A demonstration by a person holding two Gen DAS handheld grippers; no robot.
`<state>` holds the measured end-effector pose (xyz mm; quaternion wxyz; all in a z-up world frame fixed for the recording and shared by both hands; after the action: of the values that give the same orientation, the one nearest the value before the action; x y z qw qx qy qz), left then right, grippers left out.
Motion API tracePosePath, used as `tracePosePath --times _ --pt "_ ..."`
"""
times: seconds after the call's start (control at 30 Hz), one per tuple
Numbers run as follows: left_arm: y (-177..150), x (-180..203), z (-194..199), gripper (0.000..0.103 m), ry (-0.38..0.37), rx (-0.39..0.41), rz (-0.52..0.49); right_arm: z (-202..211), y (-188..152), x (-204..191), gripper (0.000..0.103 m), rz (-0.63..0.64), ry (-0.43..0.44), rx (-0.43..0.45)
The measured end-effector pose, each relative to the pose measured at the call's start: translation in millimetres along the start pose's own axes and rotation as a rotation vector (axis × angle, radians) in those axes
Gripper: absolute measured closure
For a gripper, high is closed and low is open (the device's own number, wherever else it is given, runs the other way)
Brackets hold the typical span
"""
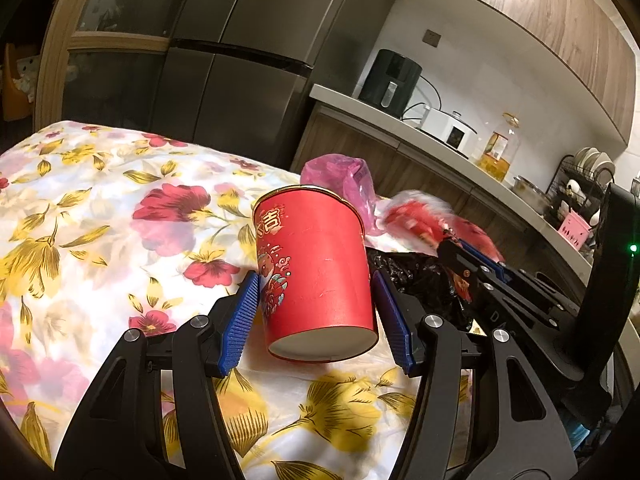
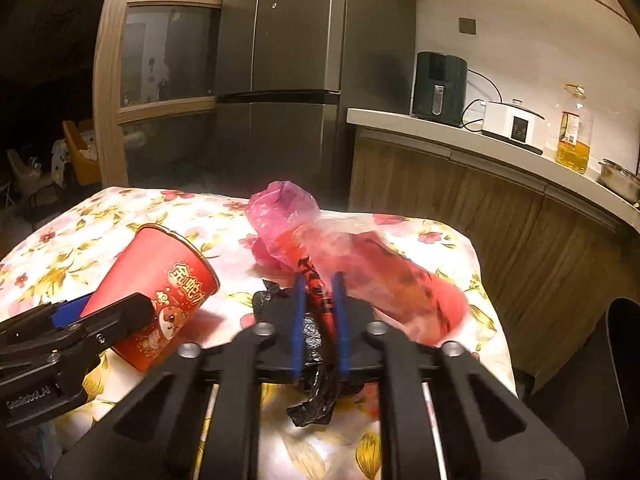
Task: Collect trash
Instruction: 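Grasp the red paper cup with the left gripper while the right gripper grasps the red wrapper, then carry the red cup and red wrapper in both grippers over the bin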
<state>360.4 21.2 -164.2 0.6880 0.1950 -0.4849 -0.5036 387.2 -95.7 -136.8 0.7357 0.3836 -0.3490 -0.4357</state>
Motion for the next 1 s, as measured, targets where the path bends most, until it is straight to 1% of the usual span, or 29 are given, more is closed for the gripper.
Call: tracePosePath --times 0.17,0.5,1.0 --pt "0 2 3 0.046 -0.001 0.003 -0.001 13 4 -1 0.102 -0.010 0.014 0.029" --pt "1 6 15 0.046 -0.013 0.017 -0.011 54 17 16 0.102 -0.076 0.001 0.105" --pt "-2 22 57 0.046 -0.030 0.053 -0.044 115 21 27 0.102 -0.148 0.026 0.176"
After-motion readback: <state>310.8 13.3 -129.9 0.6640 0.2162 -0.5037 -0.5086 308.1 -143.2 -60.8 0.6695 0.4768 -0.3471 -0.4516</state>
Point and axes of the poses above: each gripper's, at about its wrist camera, not at the fingertips, and z roughly against the way its jaws point, x to its right, y to its top, the point moved 10 cm from there along -z, roughly the way its jaws point, and after that the axes turned 8 degrees about z, right-handed, at the moved point
